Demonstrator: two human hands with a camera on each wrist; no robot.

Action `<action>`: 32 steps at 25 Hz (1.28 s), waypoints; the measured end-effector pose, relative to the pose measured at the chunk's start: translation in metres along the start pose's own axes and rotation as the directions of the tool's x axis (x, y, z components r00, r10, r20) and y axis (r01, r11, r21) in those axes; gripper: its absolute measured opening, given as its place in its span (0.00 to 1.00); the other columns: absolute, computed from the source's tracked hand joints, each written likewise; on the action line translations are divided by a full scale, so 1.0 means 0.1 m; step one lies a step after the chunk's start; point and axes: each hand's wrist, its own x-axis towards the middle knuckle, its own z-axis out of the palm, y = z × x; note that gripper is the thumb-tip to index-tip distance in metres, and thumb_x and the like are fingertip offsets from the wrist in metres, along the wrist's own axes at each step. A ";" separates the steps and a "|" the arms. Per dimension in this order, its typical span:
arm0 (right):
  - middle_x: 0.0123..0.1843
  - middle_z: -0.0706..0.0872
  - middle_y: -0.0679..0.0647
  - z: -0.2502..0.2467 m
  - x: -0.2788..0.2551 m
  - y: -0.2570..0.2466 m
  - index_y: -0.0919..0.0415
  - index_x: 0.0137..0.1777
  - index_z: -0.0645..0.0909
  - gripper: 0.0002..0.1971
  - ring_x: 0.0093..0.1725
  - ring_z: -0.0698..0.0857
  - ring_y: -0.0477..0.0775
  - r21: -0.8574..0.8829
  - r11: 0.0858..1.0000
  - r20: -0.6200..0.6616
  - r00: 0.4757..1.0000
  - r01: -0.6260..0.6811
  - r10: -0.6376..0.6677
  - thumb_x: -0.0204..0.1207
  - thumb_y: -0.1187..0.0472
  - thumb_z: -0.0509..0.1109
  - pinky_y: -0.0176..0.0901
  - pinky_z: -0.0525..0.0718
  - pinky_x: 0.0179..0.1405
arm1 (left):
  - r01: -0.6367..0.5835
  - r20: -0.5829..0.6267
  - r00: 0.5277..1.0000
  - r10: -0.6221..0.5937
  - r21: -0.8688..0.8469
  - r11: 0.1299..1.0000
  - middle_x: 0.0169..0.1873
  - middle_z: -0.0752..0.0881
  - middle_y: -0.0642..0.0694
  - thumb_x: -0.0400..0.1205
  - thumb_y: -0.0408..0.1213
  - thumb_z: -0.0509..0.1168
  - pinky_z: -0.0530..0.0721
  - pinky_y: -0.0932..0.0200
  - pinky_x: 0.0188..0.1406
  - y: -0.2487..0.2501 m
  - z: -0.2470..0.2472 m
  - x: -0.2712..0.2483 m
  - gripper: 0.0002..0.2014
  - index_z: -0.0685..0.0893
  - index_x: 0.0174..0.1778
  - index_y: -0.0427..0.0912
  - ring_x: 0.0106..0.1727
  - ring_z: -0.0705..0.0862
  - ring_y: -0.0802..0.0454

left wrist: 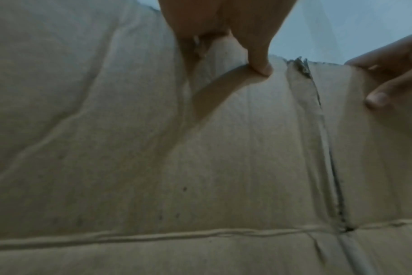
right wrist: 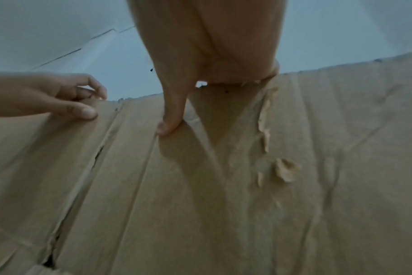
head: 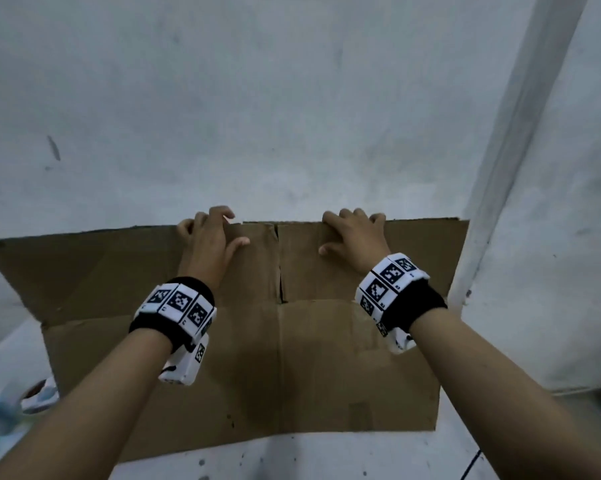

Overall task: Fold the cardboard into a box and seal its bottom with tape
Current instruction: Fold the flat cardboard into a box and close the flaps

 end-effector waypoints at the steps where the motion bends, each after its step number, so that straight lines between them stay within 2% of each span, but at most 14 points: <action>1: 0.63 0.79 0.57 0.05 -0.02 0.00 0.52 0.66 0.71 0.21 0.65 0.73 0.60 -0.014 1.000 -0.008 1.000 -0.005 0.005 0.76 0.47 0.66 0.58 0.63 0.63 | -0.055 -0.007 0.998 0.056 0.073 0.996 0.55 0.81 0.38 0.79 0.45 0.65 0.56 0.52 0.61 -0.05 0.05 -0.02 0.21 0.73 0.66 0.42 0.62 0.73 0.41; 6: 0.62 0.78 0.56 0.06 -0.01 0.03 0.53 0.66 0.71 0.22 0.64 0.73 0.61 -0.023 0.999 -0.043 0.999 0.022 -0.023 0.76 0.46 0.66 0.57 0.63 0.63 | -0.330 0.058 0.943 0.329 0.310 0.892 0.61 0.76 0.45 0.76 0.56 0.55 0.55 0.48 0.59 -0.04 0.17 0.02 0.22 0.74 0.66 0.56 0.65 0.66 0.48; 9: 0.66 0.76 0.56 0.14 -0.05 0.03 0.51 0.72 0.69 0.25 0.68 0.71 0.60 -0.031 0.999 -0.074 0.997 0.029 -0.031 0.76 0.48 0.67 0.58 0.59 0.68 | -0.274 0.078 0.962 0.263 0.255 0.927 0.57 0.83 0.50 0.82 0.49 0.50 0.58 0.46 0.58 0.10 0.22 0.08 0.17 0.77 0.63 0.53 0.61 0.75 0.46; 12: 0.71 0.75 0.59 0.35 -0.20 0.04 0.51 0.78 0.65 0.34 0.74 0.70 0.62 -0.014 0.998 -0.245 0.968 0.056 -0.058 0.72 0.54 0.72 0.61 0.49 0.76 | -0.228 0.061 0.973 0.221 0.184 0.956 0.55 0.84 0.49 0.85 0.43 0.53 0.58 0.47 0.57 0.13 0.21 0.09 0.13 0.79 0.62 0.51 0.59 0.77 0.44; 15: 0.69 0.81 0.59 0.51 -0.45 -0.02 0.52 0.73 0.70 0.28 0.72 0.70 0.59 -0.096 0.992 -0.521 0.845 0.081 -0.119 0.72 0.58 0.68 0.62 0.52 0.75 | -0.219 0.085 0.975 0.208 0.169 0.961 0.55 0.83 0.49 0.86 0.42 0.52 0.56 0.50 0.55 0.07 0.16 0.10 0.14 0.78 0.63 0.52 0.59 0.76 0.44; 17: 0.58 0.88 0.55 0.62 -0.76 -0.10 0.51 0.62 0.78 0.16 0.62 0.78 0.56 -0.097 0.991 -0.670 0.731 0.091 -0.132 0.74 0.61 0.66 0.58 0.65 0.66 | -0.202 0.093 0.978 0.188 0.183 0.962 0.55 0.83 0.48 0.86 0.42 0.52 0.57 0.49 0.56 0.08 0.13 0.10 0.14 0.78 0.63 0.52 0.59 0.76 0.44; 18: 0.51 0.90 0.53 0.69 -0.95 -0.13 0.51 0.56 0.82 0.10 0.54 0.82 0.56 -0.090 0.990 -0.687 0.713 0.106 -0.139 0.76 0.61 0.65 0.54 0.69 0.59 | -0.196 0.088 0.979 0.183 0.190 0.962 0.55 0.83 0.47 0.85 0.42 0.52 0.58 0.48 0.57 0.09 0.14 0.07 0.14 0.79 0.63 0.52 0.59 0.76 0.43; 19: 0.46 0.90 0.52 0.78 -1.15 -0.15 0.52 0.50 0.84 0.08 0.46 0.85 0.57 -0.077 0.988 -0.654 0.742 0.131 -0.150 0.77 0.60 0.64 0.51 0.70 0.52 | -0.200 0.077 0.979 0.188 0.197 0.960 0.55 0.84 0.47 0.85 0.42 0.52 0.59 0.47 0.57 0.10 0.15 0.06 0.14 0.79 0.63 0.51 0.58 0.76 0.43; 21: 0.48 0.90 0.52 1.03 -1.48 -0.12 0.52 0.50 0.85 0.09 0.44 0.88 0.58 -0.049 0.986 -0.443 0.881 0.159 -0.164 0.71 0.59 0.67 0.48 0.72 0.47 | -0.202 0.053 0.979 0.196 0.211 0.956 0.54 0.84 0.45 0.85 0.42 0.53 0.59 0.46 0.56 0.12 0.16 0.01 0.14 0.79 0.62 0.51 0.58 0.77 0.42; 23: 0.58 0.88 0.53 1.28 -1.70 -0.07 0.49 0.58 0.83 0.24 0.53 0.88 0.58 -0.062 0.991 -0.035 0.992 0.119 -0.122 0.60 0.53 0.78 0.49 0.81 0.50 | -0.187 0.060 0.982 0.179 0.224 0.956 0.55 0.83 0.45 0.85 0.42 0.53 0.60 0.46 0.57 0.15 0.15 -0.01 0.14 0.79 0.62 0.51 0.58 0.76 0.42; 24: 0.62 0.87 0.54 1.33 -1.72 -0.07 0.48 0.62 0.81 0.33 0.58 0.87 0.58 -0.068 0.993 0.192 0.978 0.096 -0.082 0.53 0.47 0.82 0.52 0.84 0.51 | -0.181 0.065 0.983 0.171 0.228 0.957 0.55 0.83 0.45 0.85 0.42 0.53 0.60 0.46 0.58 0.15 0.14 -0.01 0.14 0.79 0.62 0.51 0.58 0.76 0.42; 26: 0.72 0.79 0.58 1.33 -1.65 -0.09 0.48 0.69 0.77 0.40 0.68 0.82 0.60 -0.041 0.995 0.354 0.932 0.092 -0.072 0.54 0.41 0.81 0.61 0.82 0.57 | -0.177 0.070 0.984 0.166 0.224 0.958 0.55 0.83 0.45 0.85 0.42 0.53 0.60 0.46 0.58 0.17 0.12 -0.03 0.14 0.79 0.62 0.50 0.58 0.76 0.42; 29: 0.85 0.55 0.56 0.90 -1.31 -0.13 0.48 0.81 0.55 0.34 0.82 0.58 0.58 0.107 0.991 0.218 0.971 0.074 -0.096 0.77 0.46 0.64 0.61 0.60 0.77 | -0.171 0.060 0.985 0.162 0.225 0.959 0.55 0.83 0.45 0.85 0.42 0.53 0.59 0.48 0.57 0.20 0.10 -0.08 0.14 0.79 0.62 0.51 0.58 0.76 0.42; 32: 0.86 0.49 0.51 0.11 -0.92 -0.15 0.46 0.83 0.47 0.35 0.84 0.49 0.53 0.192 0.979 -0.145 0.989 0.064 -0.036 0.80 0.50 0.62 0.58 0.51 0.80 | -0.167 0.082 0.985 0.152 0.223 0.960 0.55 0.83 0.46 0.85 0.43 0.53 0.59 0.48 0.58 0.20 0.03 -0.12 0.14 0.79 0.63 0.52 0.59 0.76 0.43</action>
